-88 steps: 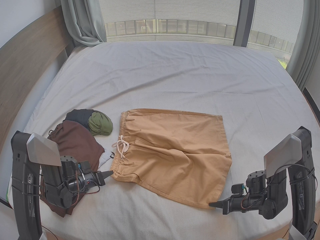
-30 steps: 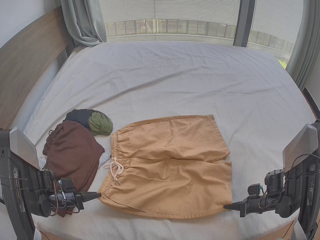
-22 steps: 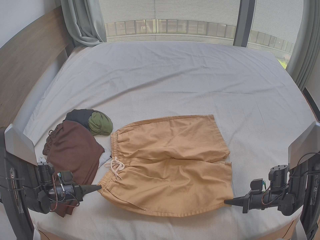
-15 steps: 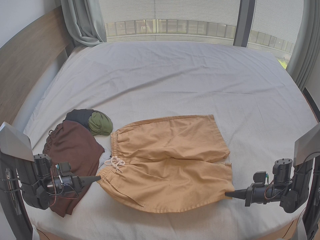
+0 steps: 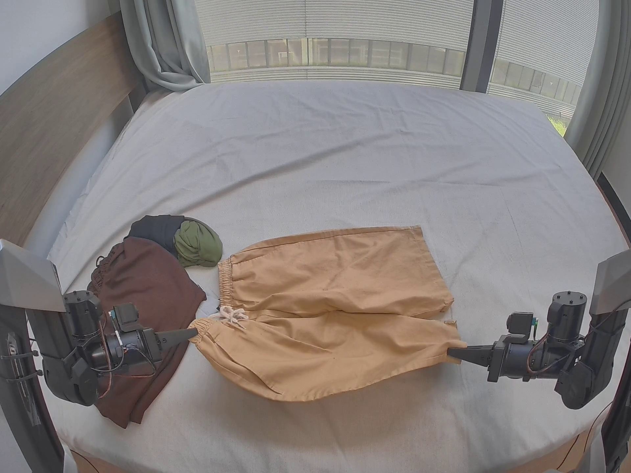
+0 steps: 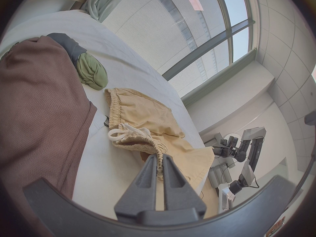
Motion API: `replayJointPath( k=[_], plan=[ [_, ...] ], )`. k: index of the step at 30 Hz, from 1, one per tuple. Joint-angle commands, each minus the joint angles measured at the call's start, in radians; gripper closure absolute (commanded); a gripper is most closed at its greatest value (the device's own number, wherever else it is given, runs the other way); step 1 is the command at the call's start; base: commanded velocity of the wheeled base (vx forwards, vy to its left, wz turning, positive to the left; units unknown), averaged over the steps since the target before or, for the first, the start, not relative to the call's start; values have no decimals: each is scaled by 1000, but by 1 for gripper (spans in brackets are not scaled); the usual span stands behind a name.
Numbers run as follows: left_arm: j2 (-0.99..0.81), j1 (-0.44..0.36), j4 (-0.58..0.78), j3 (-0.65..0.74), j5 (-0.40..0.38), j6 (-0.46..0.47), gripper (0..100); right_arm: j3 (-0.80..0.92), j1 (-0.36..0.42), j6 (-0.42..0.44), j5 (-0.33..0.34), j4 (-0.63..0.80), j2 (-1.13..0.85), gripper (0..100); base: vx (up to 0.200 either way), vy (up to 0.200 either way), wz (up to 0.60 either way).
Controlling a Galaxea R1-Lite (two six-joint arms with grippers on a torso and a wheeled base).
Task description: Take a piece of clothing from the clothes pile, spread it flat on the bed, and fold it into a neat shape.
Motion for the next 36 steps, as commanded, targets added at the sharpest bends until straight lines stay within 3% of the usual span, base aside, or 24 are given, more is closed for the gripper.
replayJointPath(
  k=[1, 4, 10, 20, 30, 36],
  plan=[
    [-14, -8, -1, -8, 3, -17, 100, -5, -2, 0, -1, -1, -6, 100, 0, 0, 0],
    [-20, -8, -1, -29, 25, -57, 100, -5, -3, 0, 1, -1, -6, 100, 0, 0, 0],
    [-31, -46, -1, -86, 167, -182, 100, -16, -15, 0, 1, -3, -8, 100, 0, 0, 0],
    [-29, -60, -1, -104, 181, -200, 100, -71, -19, 55, -7, -1, -34, 100, 0, 0, 0],
    [-46, -80, -1, -138, 281, -283, 100, -128, -5, 100, -19, -1, -47, 100, 0, 0, 0],
    [-49, -88, -1, -147, 296, -284, 100, -220, 3, 181, -80, 1, -58, 100, 0, 0, 0]
  ],
)
